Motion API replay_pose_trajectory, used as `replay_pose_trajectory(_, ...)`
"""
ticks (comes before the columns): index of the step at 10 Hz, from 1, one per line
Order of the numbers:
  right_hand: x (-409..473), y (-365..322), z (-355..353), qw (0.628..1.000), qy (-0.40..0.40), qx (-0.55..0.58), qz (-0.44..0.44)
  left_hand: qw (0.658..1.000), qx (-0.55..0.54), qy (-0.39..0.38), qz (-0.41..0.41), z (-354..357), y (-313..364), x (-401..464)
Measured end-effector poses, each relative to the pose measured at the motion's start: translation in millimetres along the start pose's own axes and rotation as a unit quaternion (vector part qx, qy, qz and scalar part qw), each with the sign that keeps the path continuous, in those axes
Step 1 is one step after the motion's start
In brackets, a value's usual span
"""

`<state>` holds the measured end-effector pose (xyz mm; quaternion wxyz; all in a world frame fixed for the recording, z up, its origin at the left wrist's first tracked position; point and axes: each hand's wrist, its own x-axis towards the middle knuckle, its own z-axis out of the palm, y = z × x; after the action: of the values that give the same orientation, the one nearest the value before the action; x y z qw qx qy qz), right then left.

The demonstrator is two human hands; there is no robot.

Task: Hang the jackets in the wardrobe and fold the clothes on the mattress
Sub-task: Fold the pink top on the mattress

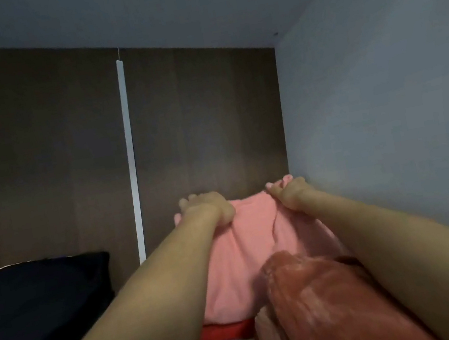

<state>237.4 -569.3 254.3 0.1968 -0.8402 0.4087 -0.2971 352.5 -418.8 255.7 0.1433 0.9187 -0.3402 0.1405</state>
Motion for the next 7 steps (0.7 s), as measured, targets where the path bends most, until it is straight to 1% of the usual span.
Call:
replay_pose_trajectory(1, 3, 15, 38, 0.995, -0.054, -0.085, 0.011, 0.996, -0.03, -0.069, 0.056, 52, -6, 6)
replay_pose_trajectory(2, 1, 28, 64, 0.973, -0.101, -0.206, -0.037, 0.987, -0.06, -0.104, 0.111, 91, -13, -1)
replay_pose_trajectory(3, -2, 39, 72, 0.969, -0.118, -0.218, 0.008, 0.977, -0.107, -0.151, 0.109, 124, -23, -11)
replay_pose_trajectory(4, 0, 50, 79, 0.971, -0.217, -0.084, 0.059, 0.977, -0.125, -0.147, 0.092, 139, -24, -15)
replay_pose_trajectory(5, -7, 54, 79, 0.965, -0.252, -0.002, 0.079, 0.98, -0.118, -0.138, 0.085, 142, -20, -17)
replay_pose_trajectory(6, -5, 52, 80, 0.958, -0.276, -0.028, 0.067, 0.979, -0.119, -0.14, 0.083, 144, -22, -17)
replay_pose_trajectory(7, -12, 47, 75, 0.957, -0.28, -0.045, 0.053, 0.978, -0.122, -0.147, 0.08, 142, -22, -17)
